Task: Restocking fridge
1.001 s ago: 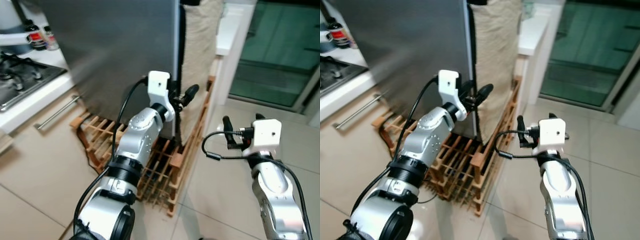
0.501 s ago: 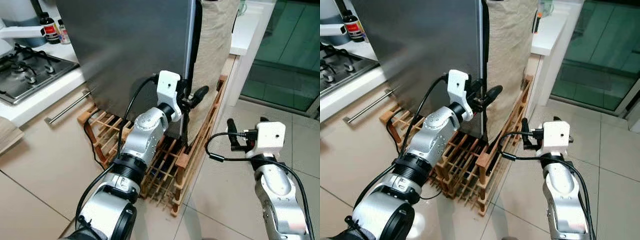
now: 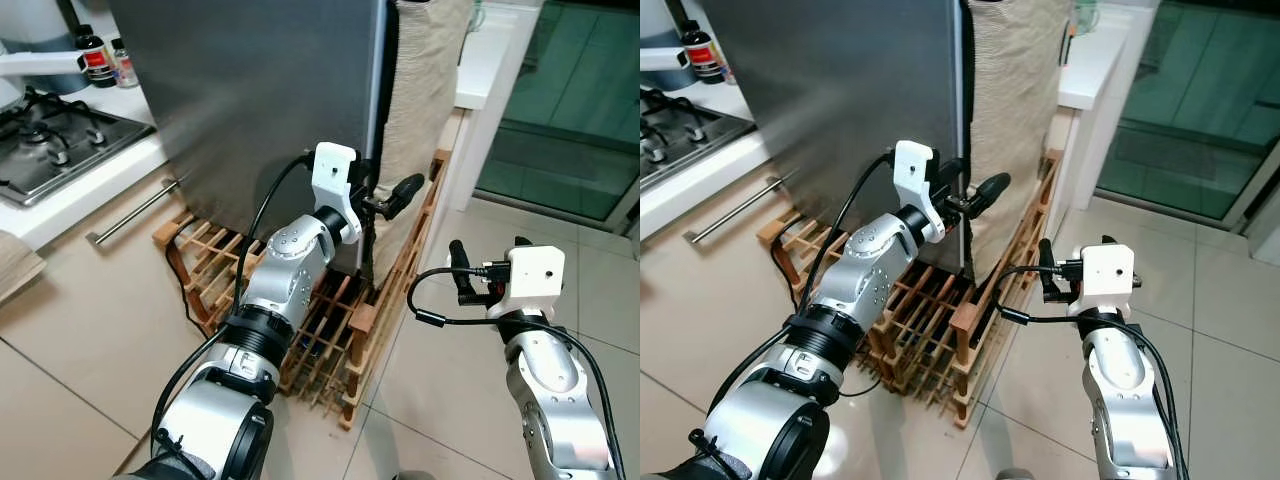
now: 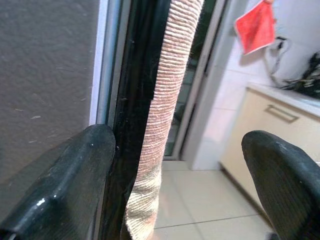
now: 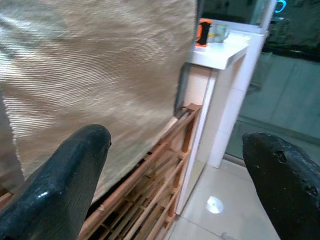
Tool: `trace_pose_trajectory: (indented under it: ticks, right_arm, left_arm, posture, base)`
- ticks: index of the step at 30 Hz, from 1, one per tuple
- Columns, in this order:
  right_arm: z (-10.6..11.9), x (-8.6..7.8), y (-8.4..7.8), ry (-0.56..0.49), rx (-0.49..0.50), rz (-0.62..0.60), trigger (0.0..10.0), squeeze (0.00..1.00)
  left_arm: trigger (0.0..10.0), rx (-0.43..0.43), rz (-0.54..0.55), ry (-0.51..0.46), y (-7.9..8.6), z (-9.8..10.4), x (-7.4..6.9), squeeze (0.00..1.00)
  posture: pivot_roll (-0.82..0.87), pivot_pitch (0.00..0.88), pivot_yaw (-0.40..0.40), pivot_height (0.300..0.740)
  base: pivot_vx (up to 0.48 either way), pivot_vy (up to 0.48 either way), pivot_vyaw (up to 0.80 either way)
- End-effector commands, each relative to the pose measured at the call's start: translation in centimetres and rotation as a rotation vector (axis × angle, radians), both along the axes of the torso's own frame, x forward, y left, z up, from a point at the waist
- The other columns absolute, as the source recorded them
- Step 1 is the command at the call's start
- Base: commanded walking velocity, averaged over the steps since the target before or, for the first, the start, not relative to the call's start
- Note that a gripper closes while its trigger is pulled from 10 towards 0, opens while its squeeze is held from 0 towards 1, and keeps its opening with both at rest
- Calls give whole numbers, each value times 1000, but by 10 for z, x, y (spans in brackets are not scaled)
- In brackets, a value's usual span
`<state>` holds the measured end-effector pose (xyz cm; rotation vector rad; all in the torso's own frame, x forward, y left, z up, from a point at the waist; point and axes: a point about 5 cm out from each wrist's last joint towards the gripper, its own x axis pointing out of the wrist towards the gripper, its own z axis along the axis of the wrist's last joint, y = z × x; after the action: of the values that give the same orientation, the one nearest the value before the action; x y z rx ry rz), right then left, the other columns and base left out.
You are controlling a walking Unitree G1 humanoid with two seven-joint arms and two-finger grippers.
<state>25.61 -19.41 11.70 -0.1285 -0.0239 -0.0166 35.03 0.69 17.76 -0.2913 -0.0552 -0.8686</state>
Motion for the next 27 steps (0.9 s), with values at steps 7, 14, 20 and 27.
trace_pose_trajectory:
  ticks: [7, 14, 20, 27]
  right_arm:
    - [-4, -2, -3, 9, 7, -28, 10000, 824]
    - [-7, -4, -4, 22, 2, -24, 10000, 824]
    - [-4, -3, -7, -1, 11, -68, 10000, 808]
    - [9, -9, -13, -64, -16, -122, 10000, 800]
  left_arm:
    - [10000, -121, -408, -96, -85, 40, -48, 0]
    - [10000, -204, -493, -140, -83, 58, -58, 0]
    - [10000, -187, -317, -97, -53, 52, -37, 0]
    - [10000, -170, -2, -45, 40, 29, -23, 0]
  posture:
    - [-308, 0, 98, 740]
    - [-310, 0, 98, 740]
    - [-300, 0, 101, 740]
    - [-265, 0, 98, 740]
  base:
    - [0, 0, 0]
    - [0, 0, 0]
    - [0, 0, 0]
    - [0, 0, 0]
